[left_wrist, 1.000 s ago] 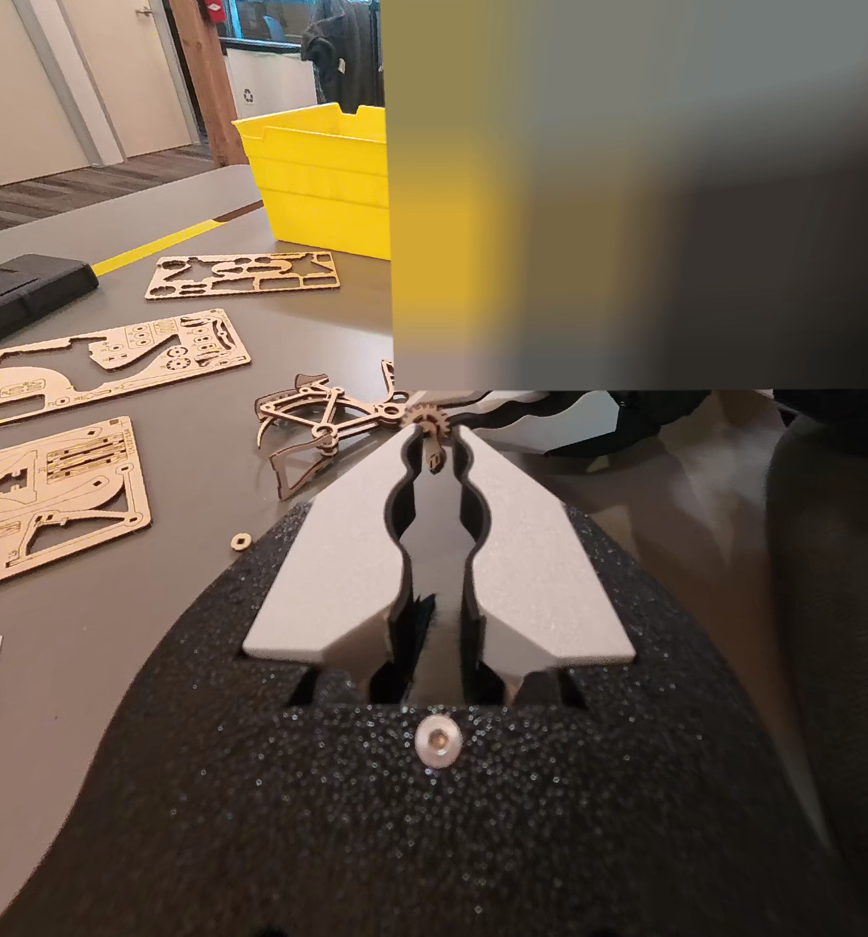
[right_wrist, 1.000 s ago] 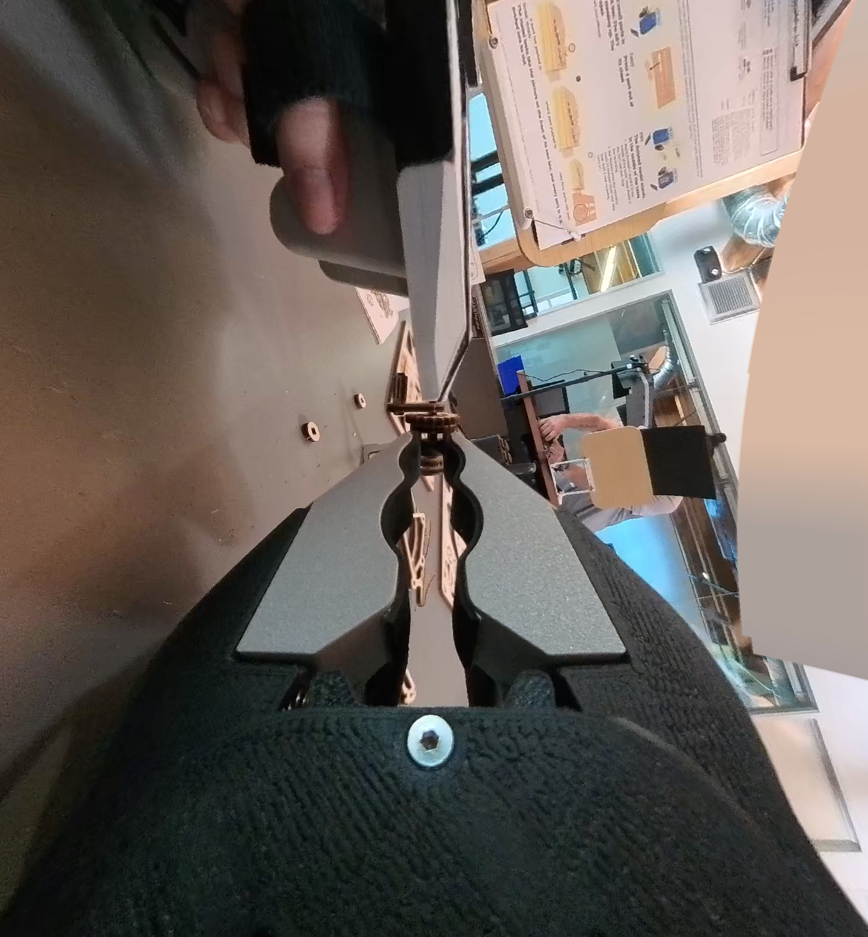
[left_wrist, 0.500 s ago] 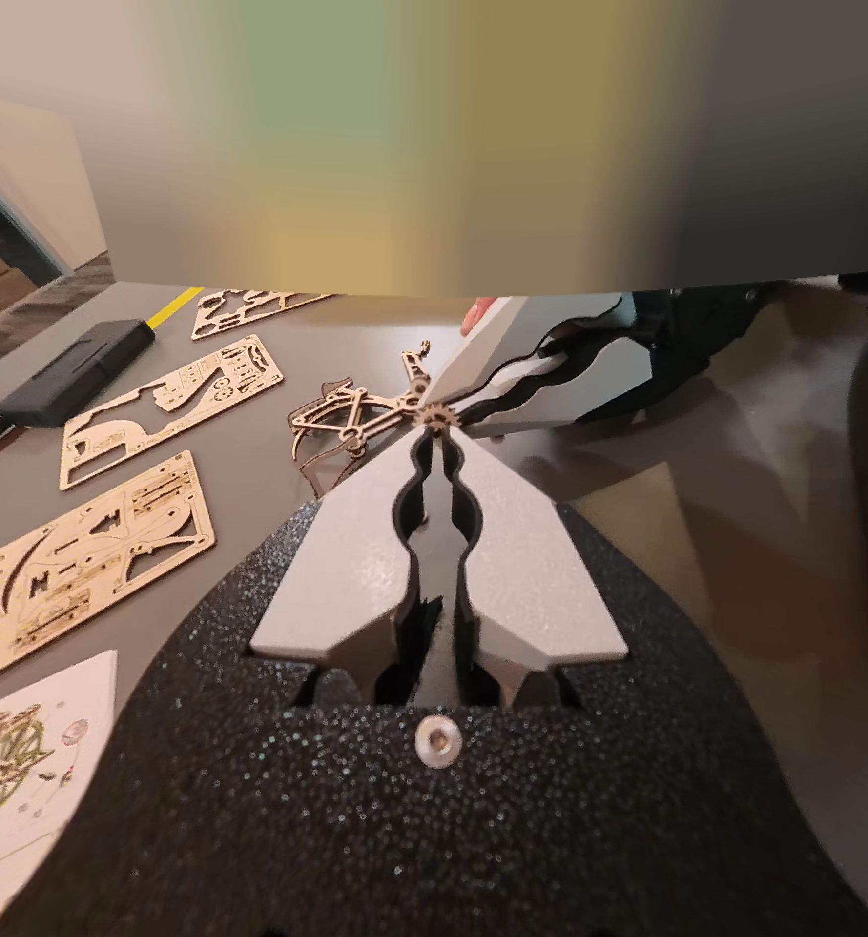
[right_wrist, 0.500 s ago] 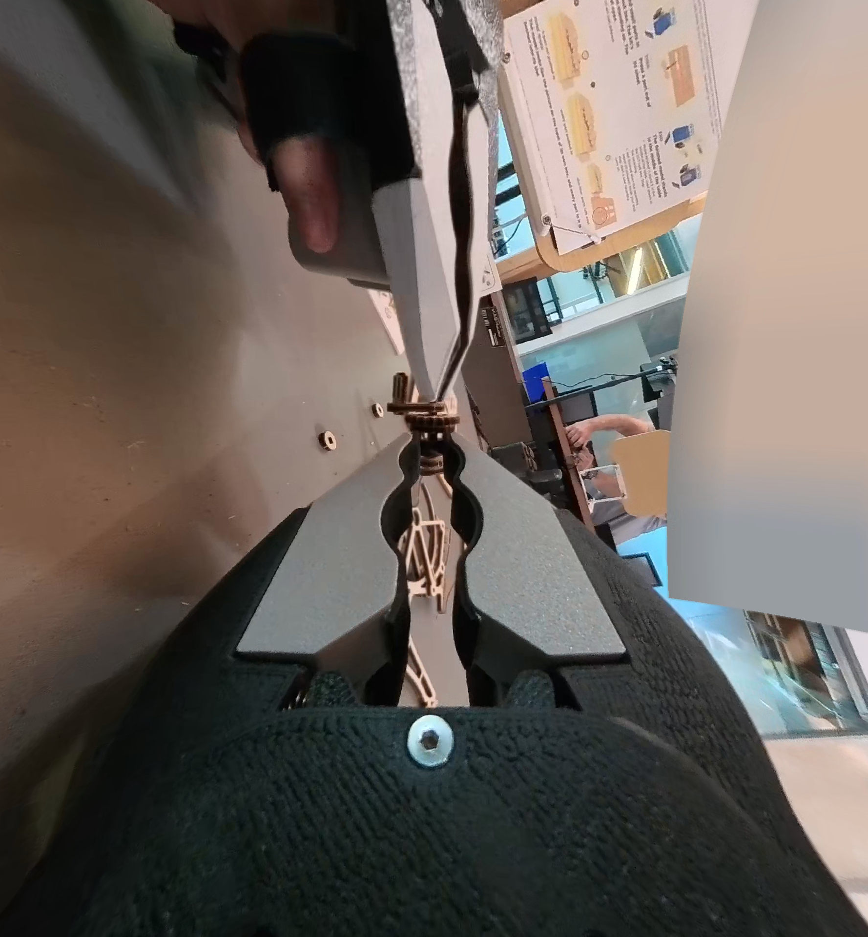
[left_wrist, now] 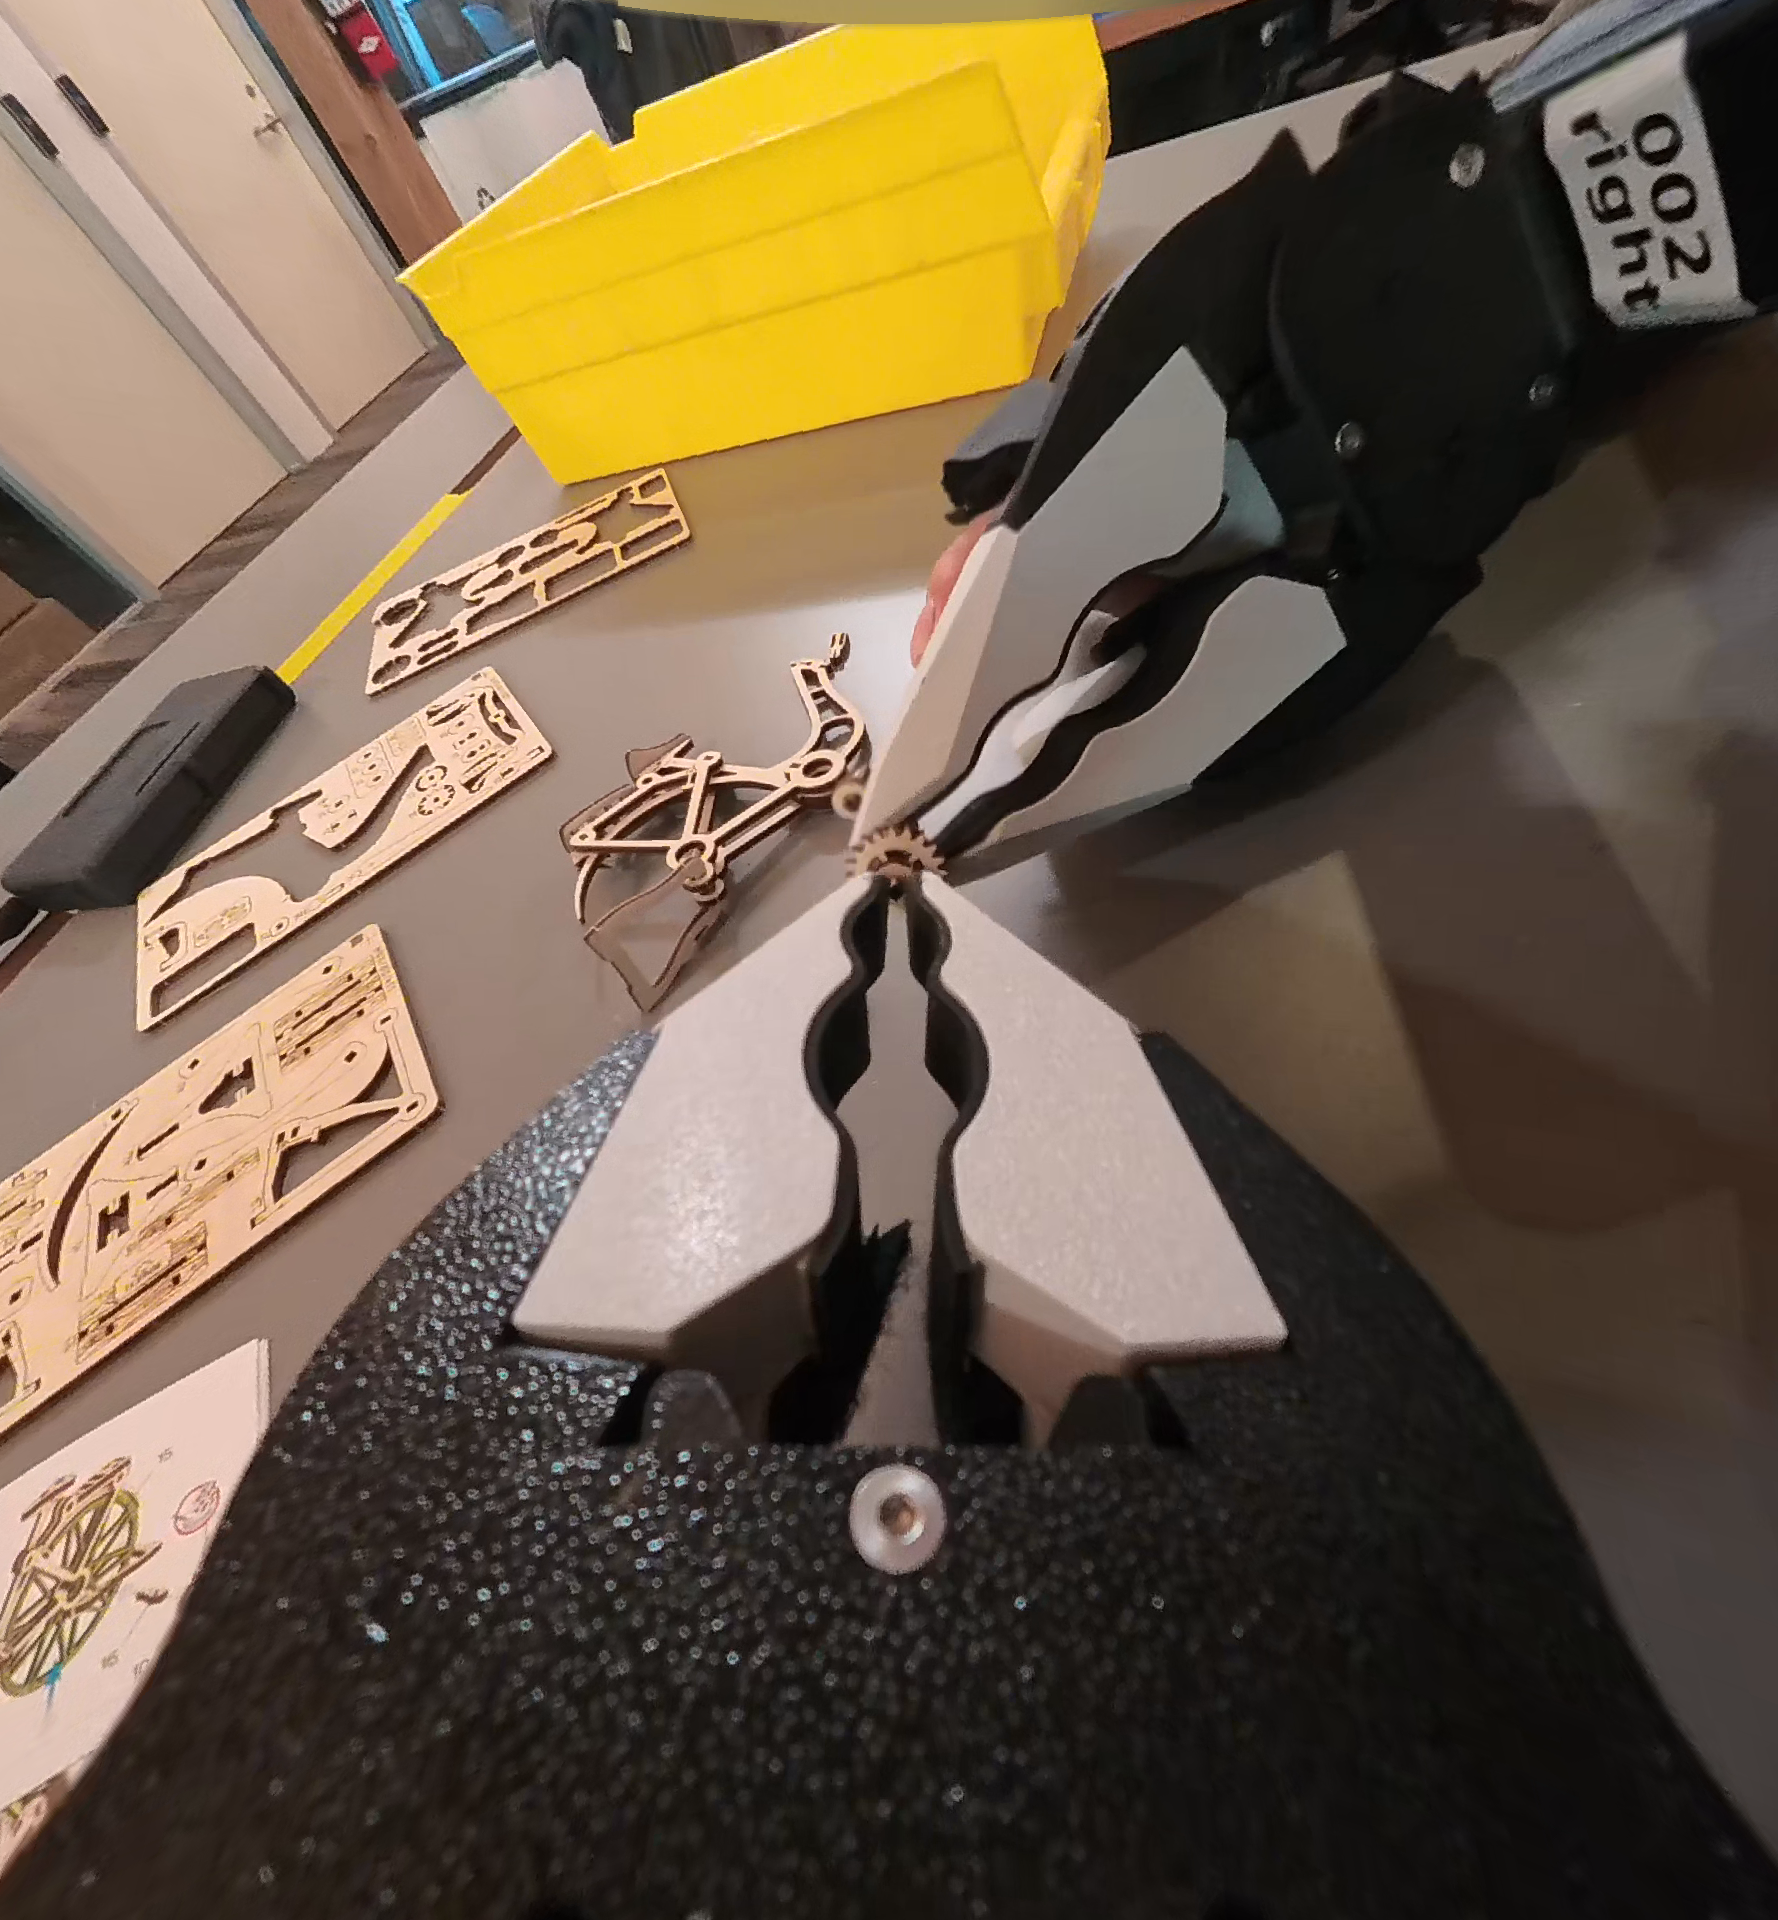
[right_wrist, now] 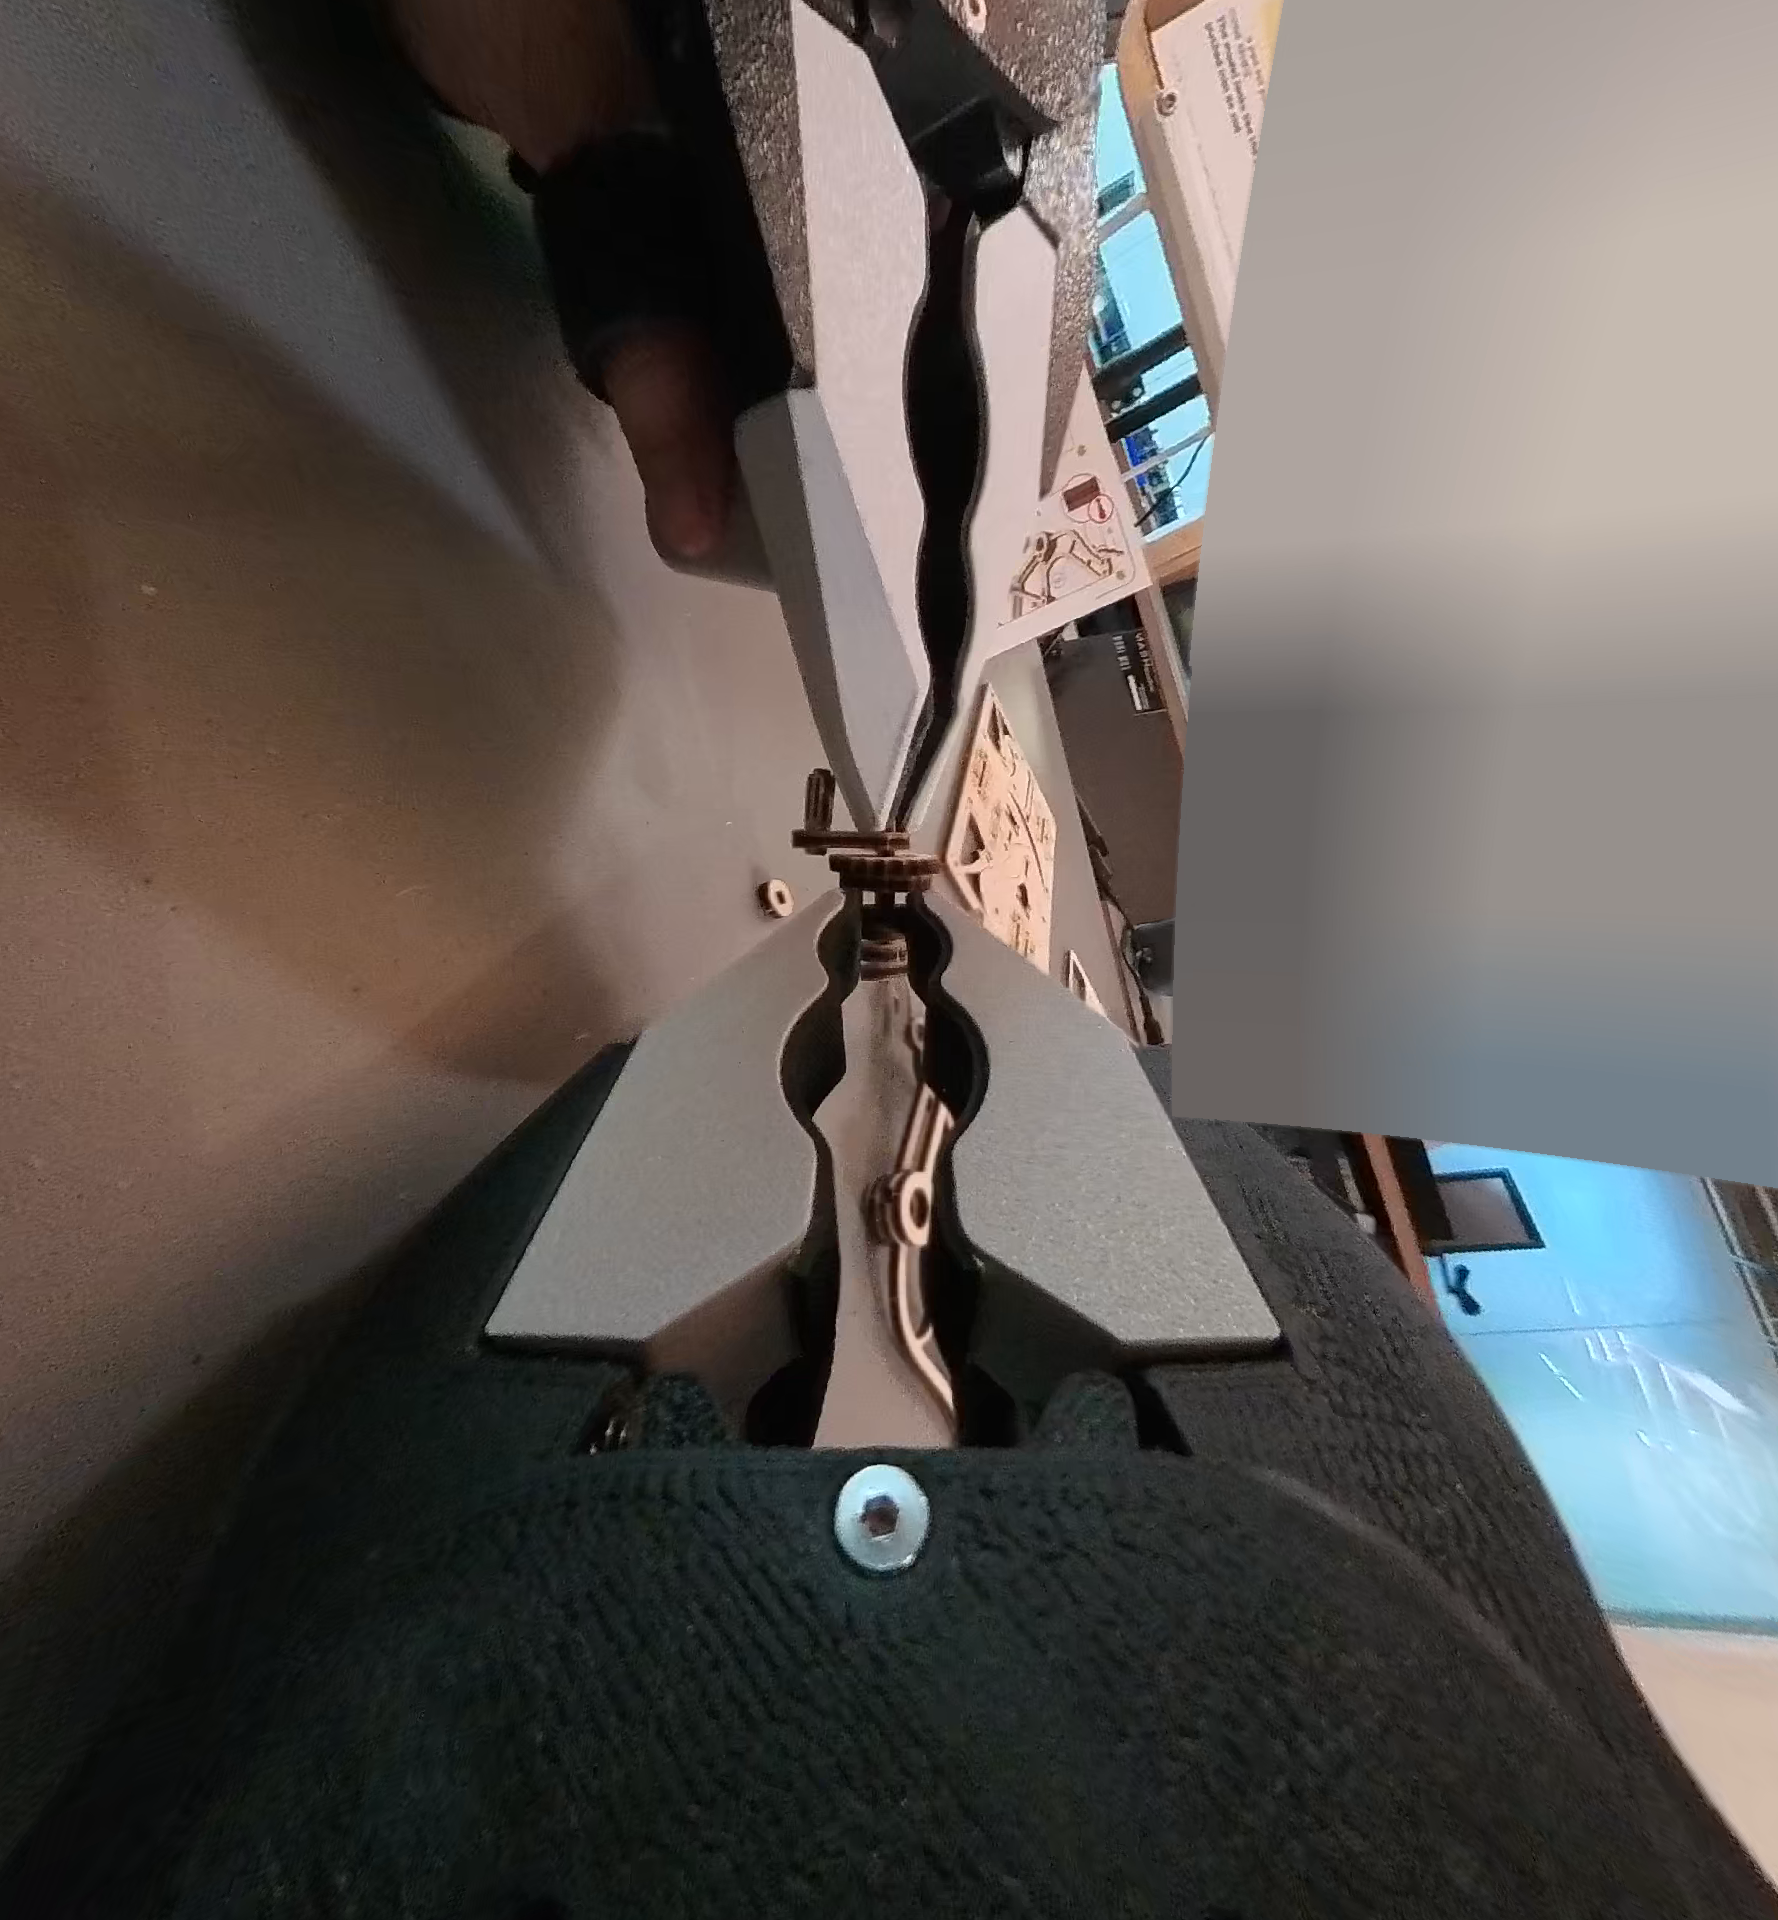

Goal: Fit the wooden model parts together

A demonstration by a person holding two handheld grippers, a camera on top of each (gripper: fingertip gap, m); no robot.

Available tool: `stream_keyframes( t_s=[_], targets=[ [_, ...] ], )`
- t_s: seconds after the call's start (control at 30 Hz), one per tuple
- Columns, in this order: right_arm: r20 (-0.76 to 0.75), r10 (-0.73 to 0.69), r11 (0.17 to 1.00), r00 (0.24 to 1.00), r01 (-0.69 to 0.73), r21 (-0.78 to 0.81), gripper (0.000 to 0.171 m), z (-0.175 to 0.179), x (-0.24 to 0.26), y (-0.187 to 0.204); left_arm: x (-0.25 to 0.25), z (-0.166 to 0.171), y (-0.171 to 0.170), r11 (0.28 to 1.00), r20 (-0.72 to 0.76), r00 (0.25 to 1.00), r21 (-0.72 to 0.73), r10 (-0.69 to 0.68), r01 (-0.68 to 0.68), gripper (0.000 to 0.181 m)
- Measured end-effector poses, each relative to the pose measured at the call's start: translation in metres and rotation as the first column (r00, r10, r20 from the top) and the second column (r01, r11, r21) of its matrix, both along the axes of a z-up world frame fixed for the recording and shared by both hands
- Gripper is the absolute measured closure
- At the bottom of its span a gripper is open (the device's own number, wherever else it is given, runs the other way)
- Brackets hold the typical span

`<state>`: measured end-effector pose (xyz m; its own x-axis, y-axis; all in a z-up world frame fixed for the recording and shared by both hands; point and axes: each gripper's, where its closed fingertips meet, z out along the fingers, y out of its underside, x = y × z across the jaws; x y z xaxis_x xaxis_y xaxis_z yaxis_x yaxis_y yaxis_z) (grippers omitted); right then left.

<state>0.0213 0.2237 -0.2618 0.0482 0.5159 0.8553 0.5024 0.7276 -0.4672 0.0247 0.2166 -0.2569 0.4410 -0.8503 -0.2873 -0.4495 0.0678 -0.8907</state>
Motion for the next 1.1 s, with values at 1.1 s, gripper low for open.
stream_keyframes(
  t_s=[1.1],
  targets=[
    [-0.166, -0.016, 0.983, 0.986, 0.045, 0.176, 0.155, 0.036, -0.001, 0.005, -0.010, 0.021, 0.013, 0.989, 0.194, 0.979, -0.139, 0.066, -0.039, 0.175]
  ],
)
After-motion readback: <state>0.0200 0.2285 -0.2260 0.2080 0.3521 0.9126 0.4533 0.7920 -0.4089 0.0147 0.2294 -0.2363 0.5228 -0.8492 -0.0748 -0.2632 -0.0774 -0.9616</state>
